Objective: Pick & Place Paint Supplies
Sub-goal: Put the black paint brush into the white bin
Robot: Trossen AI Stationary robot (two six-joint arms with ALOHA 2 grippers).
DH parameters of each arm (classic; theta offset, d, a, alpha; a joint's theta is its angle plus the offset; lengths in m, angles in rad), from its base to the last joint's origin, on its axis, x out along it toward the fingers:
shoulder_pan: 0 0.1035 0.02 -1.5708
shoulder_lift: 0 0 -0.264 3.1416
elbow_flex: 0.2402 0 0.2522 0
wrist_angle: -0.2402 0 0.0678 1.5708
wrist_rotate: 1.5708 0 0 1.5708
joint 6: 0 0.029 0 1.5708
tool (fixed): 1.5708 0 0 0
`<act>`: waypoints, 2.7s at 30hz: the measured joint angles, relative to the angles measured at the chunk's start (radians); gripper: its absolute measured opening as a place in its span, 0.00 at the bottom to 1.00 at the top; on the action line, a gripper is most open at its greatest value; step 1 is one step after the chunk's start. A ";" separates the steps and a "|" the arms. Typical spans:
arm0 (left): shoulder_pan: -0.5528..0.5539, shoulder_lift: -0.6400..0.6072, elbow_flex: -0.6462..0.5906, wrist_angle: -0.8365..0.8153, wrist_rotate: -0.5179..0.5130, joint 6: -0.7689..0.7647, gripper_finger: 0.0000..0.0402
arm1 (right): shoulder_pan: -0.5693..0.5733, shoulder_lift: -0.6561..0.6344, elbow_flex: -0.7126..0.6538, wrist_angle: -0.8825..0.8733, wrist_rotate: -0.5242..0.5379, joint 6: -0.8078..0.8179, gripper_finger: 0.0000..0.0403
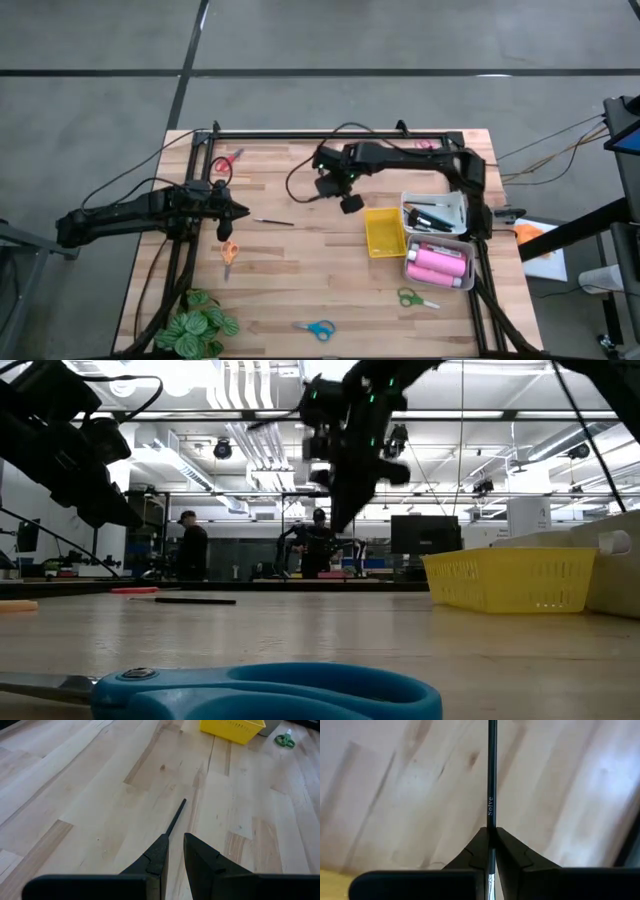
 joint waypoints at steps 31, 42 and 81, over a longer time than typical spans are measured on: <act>0.000 0.000 0.000 0.000 0.000 0.000 0.15 | 0.108 -0.728 -0.387 -0.584 0.148 0.863 0.04; 0.000 0.000 0.000 0.000 0.000 0.000 0.15 | 0.211 -0.870 -0.738 -0.528 0.066 1.085 0.04; 0.000 0.000 0.000 0.000 0.000 0.000 0.15 | 0.241 -0.856 -1.071 -0.145 0.070 1.127 0.33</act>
